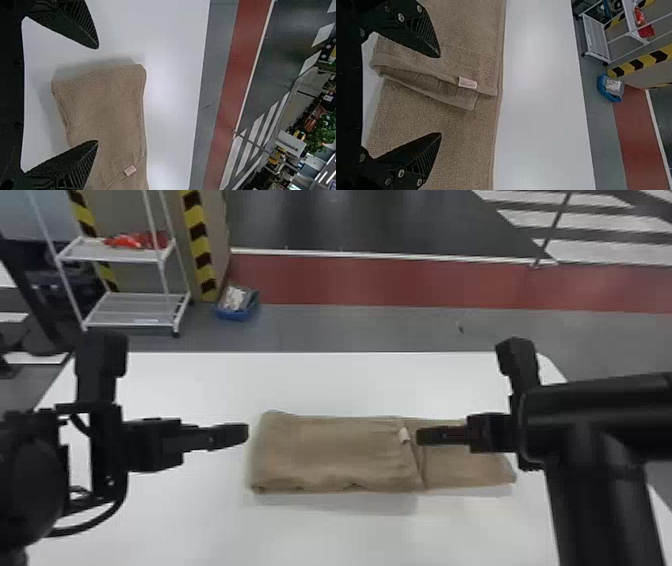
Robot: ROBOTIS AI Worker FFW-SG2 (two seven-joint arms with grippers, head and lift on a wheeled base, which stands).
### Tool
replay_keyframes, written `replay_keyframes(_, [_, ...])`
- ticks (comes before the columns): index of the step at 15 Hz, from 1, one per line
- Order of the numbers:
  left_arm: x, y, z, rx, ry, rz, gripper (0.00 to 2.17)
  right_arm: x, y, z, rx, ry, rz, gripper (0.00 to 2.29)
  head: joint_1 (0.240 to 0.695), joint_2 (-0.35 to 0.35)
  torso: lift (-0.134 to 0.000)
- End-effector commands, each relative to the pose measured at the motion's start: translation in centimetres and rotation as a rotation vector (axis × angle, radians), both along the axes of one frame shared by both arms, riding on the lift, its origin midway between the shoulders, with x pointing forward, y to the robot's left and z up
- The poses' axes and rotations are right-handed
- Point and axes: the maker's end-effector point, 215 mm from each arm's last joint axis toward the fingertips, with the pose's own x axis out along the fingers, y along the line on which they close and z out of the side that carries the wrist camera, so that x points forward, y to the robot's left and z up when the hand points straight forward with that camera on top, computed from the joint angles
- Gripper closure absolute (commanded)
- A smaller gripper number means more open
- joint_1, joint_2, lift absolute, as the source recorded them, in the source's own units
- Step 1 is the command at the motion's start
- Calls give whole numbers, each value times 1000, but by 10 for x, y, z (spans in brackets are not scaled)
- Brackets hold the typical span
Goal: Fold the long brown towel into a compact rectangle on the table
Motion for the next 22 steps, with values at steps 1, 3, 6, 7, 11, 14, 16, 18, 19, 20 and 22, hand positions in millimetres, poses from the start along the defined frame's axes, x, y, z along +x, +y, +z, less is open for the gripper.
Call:
replay_keyframes(1, [-2,-2,-2,-4,10,0,26,-4,11,-7,24,31,-1,262,695,-66,-125])
replay_keyframes(3, [-2,-3,-1,-3,9,-3,26,-5,22,-10,25,38,15,272,695,-54,-125])
replay_keyframes(6, [-2,-3,-1,-3,7,-3,26,-8,31,-23,-19,69,38,309,695,-41,-125])
replay_keyframes(7, [-2,-3,0,-2,6,-4,26,-8,33,-26,-36,73,43,319,695,-38,-125])
replay_keyframes(11, [-3,-3,2,-2,1,-3,26,-8,38,-32,-65,87,49,410,695,-25,-125])
replay_keyframes(14, [-5,-4,0,-4,5,-5,26,-8,37,-35,-84,92,46,508,695,-24,-125])
replay_keyframes(16, [-8,-3,0,-4,2,-3,26,-8,39,-37,-94,96,52,660,695,-26,-125])
replay_keyframes(18, [-8,-1,2,-6,-1,1,26,-9,40,-37,-86,96,54,768,695,-23,-125])
replay_keyframes(19, [-8,-1,2,-6,-1,2,26,-9,41,-35,-81,91,55,917,695,-22,-125])
replay_keyframes(20, [-8,-1,2,-6,-2,2,26,-10,42,-33,-74,83,55,917,695,-20,-125])
replay_keyframes(22, [-8,0,3,-7,-4,3,26,-14,44,-29,-63,67,57,917,695,-16,-125])
